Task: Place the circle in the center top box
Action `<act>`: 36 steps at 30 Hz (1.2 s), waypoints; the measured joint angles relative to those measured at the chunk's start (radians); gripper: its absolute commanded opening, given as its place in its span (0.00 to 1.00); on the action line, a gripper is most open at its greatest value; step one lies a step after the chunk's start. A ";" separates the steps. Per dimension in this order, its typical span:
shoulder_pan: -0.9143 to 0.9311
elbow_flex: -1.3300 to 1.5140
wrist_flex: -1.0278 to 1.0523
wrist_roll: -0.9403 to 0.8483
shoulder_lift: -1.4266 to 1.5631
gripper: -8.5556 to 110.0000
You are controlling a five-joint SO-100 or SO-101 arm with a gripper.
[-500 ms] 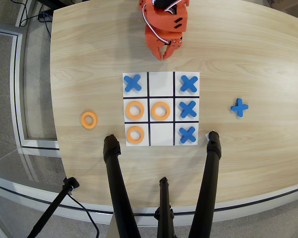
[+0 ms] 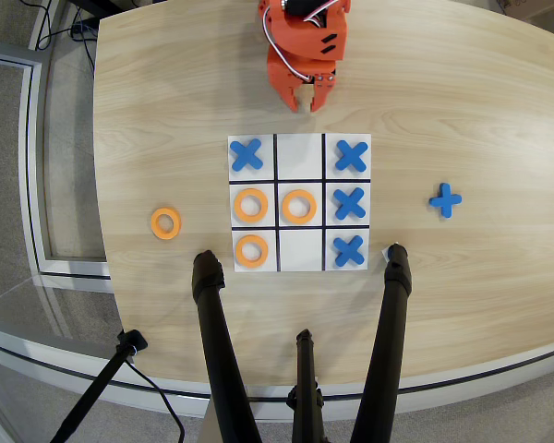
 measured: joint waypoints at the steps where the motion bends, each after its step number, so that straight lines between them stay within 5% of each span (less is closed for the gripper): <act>1: 0.003 -0.011 0.000 0.002 -0.009 0.14; 18: 0.201 -0.693 -0.037 0.086 -0.675 0.18; 36: 0.428 -1.124 -0.376 0.110 -1.353 0.24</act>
